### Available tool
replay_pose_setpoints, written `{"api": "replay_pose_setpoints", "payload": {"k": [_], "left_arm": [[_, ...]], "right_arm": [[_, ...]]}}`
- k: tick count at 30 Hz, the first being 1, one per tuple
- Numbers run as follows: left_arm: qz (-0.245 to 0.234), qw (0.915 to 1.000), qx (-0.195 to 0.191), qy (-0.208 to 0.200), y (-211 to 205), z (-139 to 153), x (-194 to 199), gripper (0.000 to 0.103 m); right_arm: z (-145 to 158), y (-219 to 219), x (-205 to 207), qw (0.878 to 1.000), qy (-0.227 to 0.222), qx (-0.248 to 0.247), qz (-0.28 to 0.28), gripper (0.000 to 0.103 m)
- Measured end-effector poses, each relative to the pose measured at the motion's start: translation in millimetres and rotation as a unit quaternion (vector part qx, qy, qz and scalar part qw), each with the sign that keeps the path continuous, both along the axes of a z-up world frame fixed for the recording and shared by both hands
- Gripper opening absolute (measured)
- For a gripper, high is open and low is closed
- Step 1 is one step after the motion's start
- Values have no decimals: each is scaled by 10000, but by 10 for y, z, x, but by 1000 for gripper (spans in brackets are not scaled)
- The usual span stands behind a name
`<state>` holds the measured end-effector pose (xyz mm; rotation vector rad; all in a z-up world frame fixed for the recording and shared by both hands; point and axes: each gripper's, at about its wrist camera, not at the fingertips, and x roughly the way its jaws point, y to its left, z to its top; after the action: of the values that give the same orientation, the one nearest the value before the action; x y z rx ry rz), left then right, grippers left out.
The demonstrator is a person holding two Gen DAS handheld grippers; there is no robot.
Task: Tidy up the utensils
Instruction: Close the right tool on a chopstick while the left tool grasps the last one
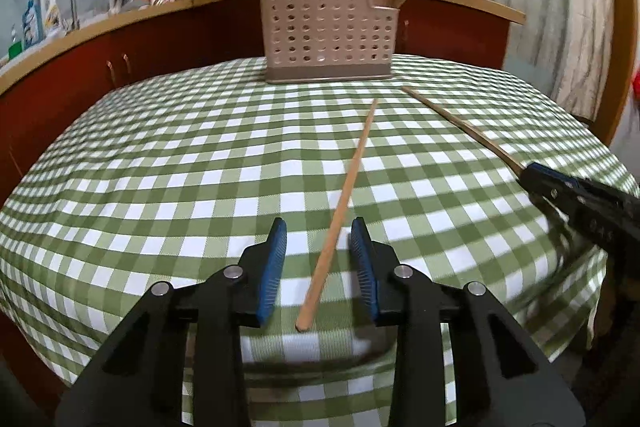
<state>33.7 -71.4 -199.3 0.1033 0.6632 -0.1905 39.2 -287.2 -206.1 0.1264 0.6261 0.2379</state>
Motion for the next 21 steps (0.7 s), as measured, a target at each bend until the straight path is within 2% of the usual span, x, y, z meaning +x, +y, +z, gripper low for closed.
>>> {"api": "replay_pose_setpoints", "payload": {"k": [2, 5, 6, 9, 16, 21], "left_arm": [[-43, 9999, -92, -29, 25, -3, 7, 32], [-162, 9998, -113, -66, 30, -2, -4, 23], [-230, 9997, -83, -89, 16, -4, -15, 17], [-327, 9994, -82, -115, -6, -8, -39, 11], [-268, 9995, -152, -62, 53, 18, -19, 7], [-152, 9992, -141, -347, 125, 205, -42, 6]], "right_arm": [[-3, -5, -37, 10000, -41, -11, 18, 9], [2, -18, -42, 10000, -47, 23, 36, 9], [0, -26, -40, 10000, -43, 60, 38, 9], [-3, -32, -42, 9999, -48, 80, 37, 9], [73, -18, -74, 9999, -158, -14, 32, 7], [240, 35, -136, 9991, -390, -113, 86, 7]]}}
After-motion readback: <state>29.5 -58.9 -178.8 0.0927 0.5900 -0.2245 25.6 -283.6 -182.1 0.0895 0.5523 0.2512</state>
